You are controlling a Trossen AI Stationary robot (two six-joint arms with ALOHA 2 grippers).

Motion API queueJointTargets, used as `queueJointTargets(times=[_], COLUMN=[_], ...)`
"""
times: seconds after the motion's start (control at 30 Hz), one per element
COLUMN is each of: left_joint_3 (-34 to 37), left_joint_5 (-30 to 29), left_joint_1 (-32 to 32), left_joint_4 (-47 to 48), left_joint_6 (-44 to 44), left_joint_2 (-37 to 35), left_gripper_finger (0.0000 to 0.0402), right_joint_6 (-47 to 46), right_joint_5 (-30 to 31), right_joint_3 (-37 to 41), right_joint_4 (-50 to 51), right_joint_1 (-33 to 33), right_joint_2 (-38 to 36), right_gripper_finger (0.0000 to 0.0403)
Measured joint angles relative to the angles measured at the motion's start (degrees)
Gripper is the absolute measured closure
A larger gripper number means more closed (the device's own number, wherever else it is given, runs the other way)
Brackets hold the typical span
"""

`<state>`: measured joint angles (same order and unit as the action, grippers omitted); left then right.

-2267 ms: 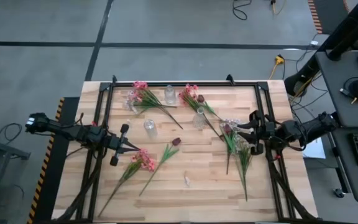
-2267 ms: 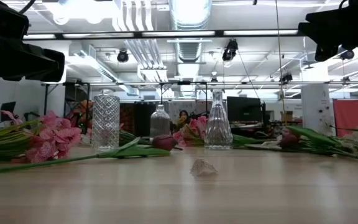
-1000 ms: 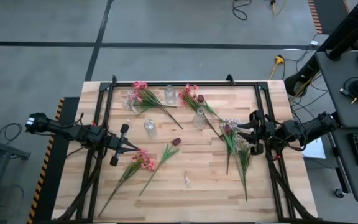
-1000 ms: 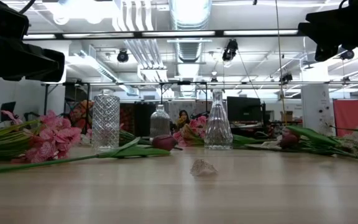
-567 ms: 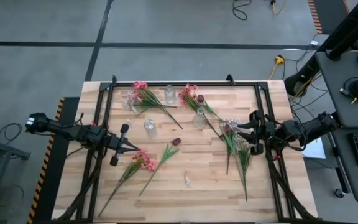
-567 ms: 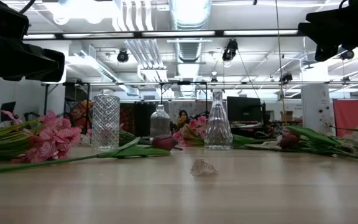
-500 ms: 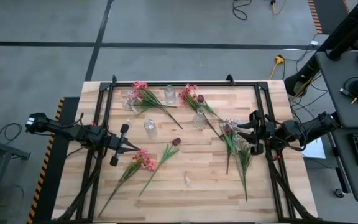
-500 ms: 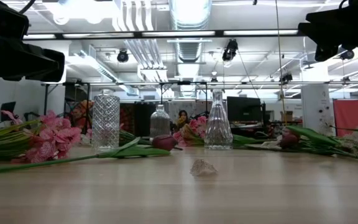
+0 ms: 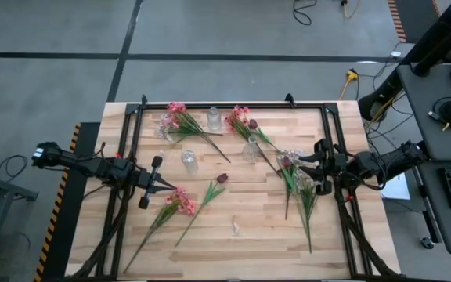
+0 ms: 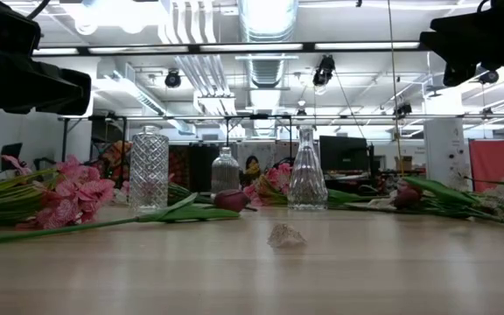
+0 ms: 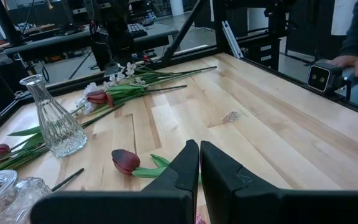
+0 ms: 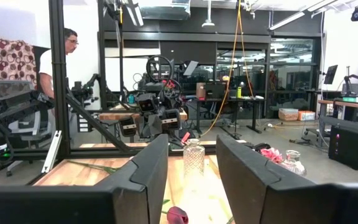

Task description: Sort flowers into vase by color

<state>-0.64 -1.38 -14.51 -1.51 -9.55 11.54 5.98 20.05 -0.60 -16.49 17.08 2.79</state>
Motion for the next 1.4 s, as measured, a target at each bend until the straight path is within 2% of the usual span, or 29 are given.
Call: queueJointTargets(times=[1.03,1.07,1.13,1.27,1.33,1.4], left_joint_3=[0.0,0.0,0.0,0.0,0.0,0.0], left_joint_5=[0.0,0.0,1.0,1.3,1.3,1.3], left_joint_1=[0.0,0.0,-0.1,-0.1,-0.1,-0.1], left_joint_4=[-0.4,-1.2,-6.4,-21.4,-26.0,-30.2], left_joint_6=[-1.2,-0.2,8.5,31.8,36.0,35.4], left_joint_2=[0.0,0.0,0.1,0.1,0.2,0.1], left_gripper_finger=[0.0402,0.0402,0.0402,0.0402,0.0402,0.0402], right_joint_6=[0.0,0.0,-1.0,-16.9,-18.8,-18.6], right_joint_5=[0.0,0.0,0.0,-0.9,-1.0,-1.0], right_joint_3=[0.0,0.0,0.0,0.0,0.0,0.0], right_joint_4=[0.0,-0.1,-2.1,-3.9,-4.3,-4.6], right_joint_1=[0.0,0.0,0.0,0.0,0.0,0.0], right_joint_2=[0.0,0.0,0.0,0.0,0.0,0.0], right_gripper_finger=[0.0273,0.0275,0.0277,0.0281,0.0282,0.0282])
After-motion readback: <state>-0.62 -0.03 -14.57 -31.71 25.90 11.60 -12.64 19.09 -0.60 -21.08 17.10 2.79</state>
